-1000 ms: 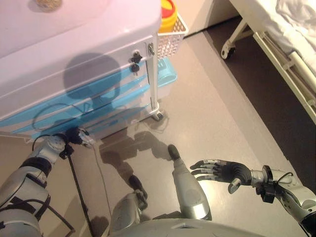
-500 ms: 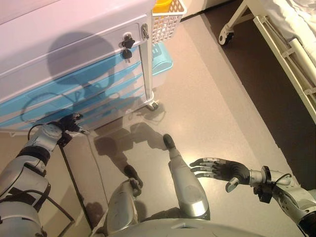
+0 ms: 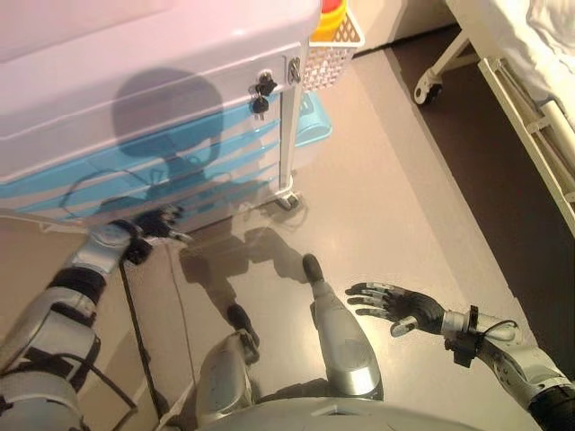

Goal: Open the drawer and pick up the medicine

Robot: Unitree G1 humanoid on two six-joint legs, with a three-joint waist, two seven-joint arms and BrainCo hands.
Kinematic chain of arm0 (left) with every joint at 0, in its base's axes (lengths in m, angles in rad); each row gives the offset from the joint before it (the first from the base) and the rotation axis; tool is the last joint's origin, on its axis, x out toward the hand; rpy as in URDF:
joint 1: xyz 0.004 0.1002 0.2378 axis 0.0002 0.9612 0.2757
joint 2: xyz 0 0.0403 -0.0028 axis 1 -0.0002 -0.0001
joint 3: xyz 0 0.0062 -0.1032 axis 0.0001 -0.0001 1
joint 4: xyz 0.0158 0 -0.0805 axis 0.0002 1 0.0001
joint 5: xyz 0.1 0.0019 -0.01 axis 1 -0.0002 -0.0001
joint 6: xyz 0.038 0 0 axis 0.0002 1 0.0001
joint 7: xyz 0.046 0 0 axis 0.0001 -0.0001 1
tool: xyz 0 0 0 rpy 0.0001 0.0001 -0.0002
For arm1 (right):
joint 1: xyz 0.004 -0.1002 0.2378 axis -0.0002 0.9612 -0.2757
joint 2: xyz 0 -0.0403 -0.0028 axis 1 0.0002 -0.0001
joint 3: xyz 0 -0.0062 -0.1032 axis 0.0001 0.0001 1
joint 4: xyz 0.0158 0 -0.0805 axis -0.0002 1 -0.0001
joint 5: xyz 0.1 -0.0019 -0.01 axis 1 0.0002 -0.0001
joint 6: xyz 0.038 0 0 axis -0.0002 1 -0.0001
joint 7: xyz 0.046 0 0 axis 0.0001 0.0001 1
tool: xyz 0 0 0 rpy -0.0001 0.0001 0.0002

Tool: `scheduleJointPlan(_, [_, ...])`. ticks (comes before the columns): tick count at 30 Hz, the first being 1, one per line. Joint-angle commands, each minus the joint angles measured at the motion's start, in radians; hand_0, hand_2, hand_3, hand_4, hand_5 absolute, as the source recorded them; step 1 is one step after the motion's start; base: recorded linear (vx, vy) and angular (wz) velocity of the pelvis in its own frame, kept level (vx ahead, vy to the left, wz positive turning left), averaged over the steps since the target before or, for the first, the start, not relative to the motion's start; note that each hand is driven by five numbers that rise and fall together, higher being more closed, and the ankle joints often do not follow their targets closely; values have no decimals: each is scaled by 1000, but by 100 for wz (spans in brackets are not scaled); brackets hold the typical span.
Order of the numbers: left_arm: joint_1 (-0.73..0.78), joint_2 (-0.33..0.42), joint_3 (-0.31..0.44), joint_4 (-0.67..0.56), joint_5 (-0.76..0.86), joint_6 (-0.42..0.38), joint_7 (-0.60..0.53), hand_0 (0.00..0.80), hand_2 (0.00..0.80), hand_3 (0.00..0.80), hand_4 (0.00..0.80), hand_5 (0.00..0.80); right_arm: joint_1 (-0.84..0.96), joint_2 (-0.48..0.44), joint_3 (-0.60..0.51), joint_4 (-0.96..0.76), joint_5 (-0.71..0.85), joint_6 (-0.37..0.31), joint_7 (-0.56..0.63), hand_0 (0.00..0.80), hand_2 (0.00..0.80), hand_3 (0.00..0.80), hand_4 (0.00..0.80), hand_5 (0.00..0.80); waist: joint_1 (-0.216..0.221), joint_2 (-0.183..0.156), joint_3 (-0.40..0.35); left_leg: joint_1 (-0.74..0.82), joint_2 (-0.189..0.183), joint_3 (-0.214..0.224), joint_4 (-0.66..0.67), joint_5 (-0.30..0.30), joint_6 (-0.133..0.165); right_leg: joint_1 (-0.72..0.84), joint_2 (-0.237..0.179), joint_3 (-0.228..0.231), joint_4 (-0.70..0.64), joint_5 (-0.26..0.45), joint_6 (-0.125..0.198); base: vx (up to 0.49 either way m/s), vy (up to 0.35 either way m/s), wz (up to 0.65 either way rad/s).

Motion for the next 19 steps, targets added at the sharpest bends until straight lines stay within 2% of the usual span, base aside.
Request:
scheduleJointPlan(1, [126, -59, 22, -41, -48, 52, -48, 0, 0, 0, 0, 0, 32, 31, 6, 13, -53, 5, -57, 0, 0, 0, 0, 0, 45, -16, -117, -43, -42, -47, 54, 6, 48, 17, -51, -38, 36, -3, 51, 74, -114, 8])
scheduleJointPlan(4, [219, -117, 26, -92, -82, 95, -69, 0, 0, 0, 0, 0, 22, 73, 16, 50, -11, 31, -92, 0, 0, 0, 0, 0, 72, -4, -148, -20, -45, -76, 4, 32, 43, 39, -43, -62, 28, -12, 43, 55, -113, 22])
scheduleJointPlan(6, [313, -168, 45, -108, -91, 120, -75, 0, 0, 0, 0, 0, 28, 134, 23, 87, 28, 69, -109, 0, 0, 0, 0, 0, 98, 5, -183, -2, -44, -104, -36, 49, 38, 59, -35, -88, 22, -24, 36, 56, -129, 24])
scheduleJointPlan(10, [442, -240, 87, -112, -129, 157, -107, 0, 0, 0, 0, 0, 26, 239, 31, 187, 6, 89, -155, 0, 0, 0, 0, 0, 141, 21, -231, 20, -40, -151, -99, 76, 31, 90, -26, -131, 6, -41, 25, 31, -114, 27])
scheduleJointPlan(16, [564, -335, 142, -102, -217, 179, -123, 0, 0, 0, 0, 0, 16, 361, 31, 343, -11, 94, -175, 0, 0, 0, 0, 0, 203, 38, -289, 40, -39, -205, -166, 109, 25, 138, -18, -186, -25, -54, 14, 5, -69, 26])
scheduleJointPlan(19, [598, -369, 152, -90, -267, 158, -111, 0, 0, 0, 0, 0, 4, 414, 24, 413, -12, 90, -185, 0, 0, 0, 0, 0, 232, 42, -313, 46, -41, -228, -200, 127, 22, 162, -17, -211, -44, -55, 12, -27, -30, 26])
